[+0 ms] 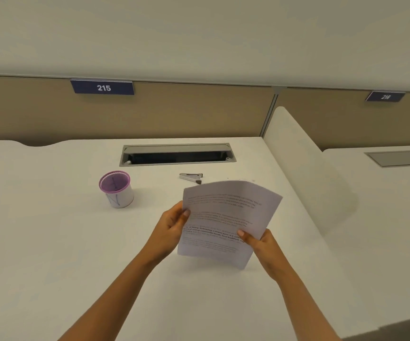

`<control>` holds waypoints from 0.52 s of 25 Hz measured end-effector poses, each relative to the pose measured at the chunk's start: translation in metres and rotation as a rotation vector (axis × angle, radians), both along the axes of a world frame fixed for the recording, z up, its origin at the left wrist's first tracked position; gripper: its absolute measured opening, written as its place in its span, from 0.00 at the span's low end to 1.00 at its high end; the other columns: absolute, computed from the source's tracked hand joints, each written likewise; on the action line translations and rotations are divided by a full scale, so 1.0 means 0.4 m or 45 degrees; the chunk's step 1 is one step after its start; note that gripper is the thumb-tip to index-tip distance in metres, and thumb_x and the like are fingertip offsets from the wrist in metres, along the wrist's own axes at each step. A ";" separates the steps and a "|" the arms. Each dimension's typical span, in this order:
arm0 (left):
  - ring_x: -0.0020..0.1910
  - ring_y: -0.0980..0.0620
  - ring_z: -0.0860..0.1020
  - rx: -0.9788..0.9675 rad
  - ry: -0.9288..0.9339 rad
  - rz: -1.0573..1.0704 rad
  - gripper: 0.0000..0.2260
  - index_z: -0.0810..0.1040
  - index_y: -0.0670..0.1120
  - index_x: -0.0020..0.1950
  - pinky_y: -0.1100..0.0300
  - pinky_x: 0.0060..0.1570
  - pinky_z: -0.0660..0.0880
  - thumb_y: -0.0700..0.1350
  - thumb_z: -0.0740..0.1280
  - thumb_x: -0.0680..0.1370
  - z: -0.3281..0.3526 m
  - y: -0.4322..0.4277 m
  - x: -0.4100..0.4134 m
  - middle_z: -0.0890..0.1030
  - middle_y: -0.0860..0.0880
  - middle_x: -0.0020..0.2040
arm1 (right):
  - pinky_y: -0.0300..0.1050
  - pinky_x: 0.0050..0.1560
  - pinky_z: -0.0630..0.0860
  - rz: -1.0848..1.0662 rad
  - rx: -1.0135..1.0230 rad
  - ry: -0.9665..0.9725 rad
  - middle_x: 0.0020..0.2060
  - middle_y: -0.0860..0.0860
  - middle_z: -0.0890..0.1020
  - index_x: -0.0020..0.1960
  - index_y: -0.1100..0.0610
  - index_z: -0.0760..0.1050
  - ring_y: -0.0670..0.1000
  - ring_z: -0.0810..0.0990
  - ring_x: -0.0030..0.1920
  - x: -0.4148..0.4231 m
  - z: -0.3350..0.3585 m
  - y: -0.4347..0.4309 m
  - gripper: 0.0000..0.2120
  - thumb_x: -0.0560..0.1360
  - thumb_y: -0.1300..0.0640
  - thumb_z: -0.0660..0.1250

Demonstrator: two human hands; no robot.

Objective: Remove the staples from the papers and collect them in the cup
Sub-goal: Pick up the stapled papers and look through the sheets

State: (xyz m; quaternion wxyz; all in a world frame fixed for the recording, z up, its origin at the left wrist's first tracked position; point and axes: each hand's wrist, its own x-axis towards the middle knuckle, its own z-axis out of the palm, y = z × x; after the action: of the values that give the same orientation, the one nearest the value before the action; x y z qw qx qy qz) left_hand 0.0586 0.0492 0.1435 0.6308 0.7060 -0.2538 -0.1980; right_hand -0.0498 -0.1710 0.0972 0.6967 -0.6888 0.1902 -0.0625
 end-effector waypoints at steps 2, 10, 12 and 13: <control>0.52 0.67 0.78 0.040 -0.012 0.045 0.20 0.72 0.74 0.56 0.76 0.36 0.75 0.46 0.54 0.83 0.010 -0.010 0.010 0.81 0.66 0.52 | 0.46 0.51 0.81 0.004 -0.013 0.010 0.53 0.49 0.85 0.57 0.48 0.80 0.51 0.84 0.52 0.010 0.012 -0.003 0.11 0.74 0.54 0.70; 0.49 0.61 0.82 0.041 0.144 0.155 0.13 0.77 0.65 0.54 0.68 0.35 0.78 0.50 0.55 0.83 0.017 0.004 0.057 0.84 0.61 0.50 | 0.46 0.50 0.81 0.232 0.101 0.134 0.54 0.50 0.85 0.60 0.53 0.79 0.52 0.84 0.53 0.030 0.052 -0.017 0.14 0.75 0.57 0.69; 0.49 0.54 0.84 0.042 0.235 0.220 0.12 0.79 0.56 0.56 0.60 0.43 0.80 0.50 0.56 0.83 0.000 0.011 0.061 0.85 0.55 0.51 | 0.51 0.54 0.80 0.270 0.135 0.192 0.54 0.51 0.85 0.61 0.53 0.78 0.54 0.84 0.54 0.033 0.040 -0.005 0.14 0.75 0.57 0.70; 0.49 0.52 0.84 0.044 0.280 0.247 0.12 0.79 0.52 0.57 0.56 0.47 0.81 0.49 0.56 0.83 -0.010 0.016 0.062 0.85 0.52 0.51 | 0.53 0.56 0.80 0.283 0.151 0.218 0.54 0.52 0.85 0.61 0.53 0.78 0.54 0.84 0.54 0.034 0.029 0.003 0.14 0.75 0.57 0.70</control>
State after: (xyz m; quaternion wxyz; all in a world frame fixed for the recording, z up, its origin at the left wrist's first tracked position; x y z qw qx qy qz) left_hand 0.0835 0.0556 0.1394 0.6588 0.7120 -0.1104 -0.2165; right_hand -0.0362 -0.1700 0.1089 0.7200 -0.6661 0.1748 0.0855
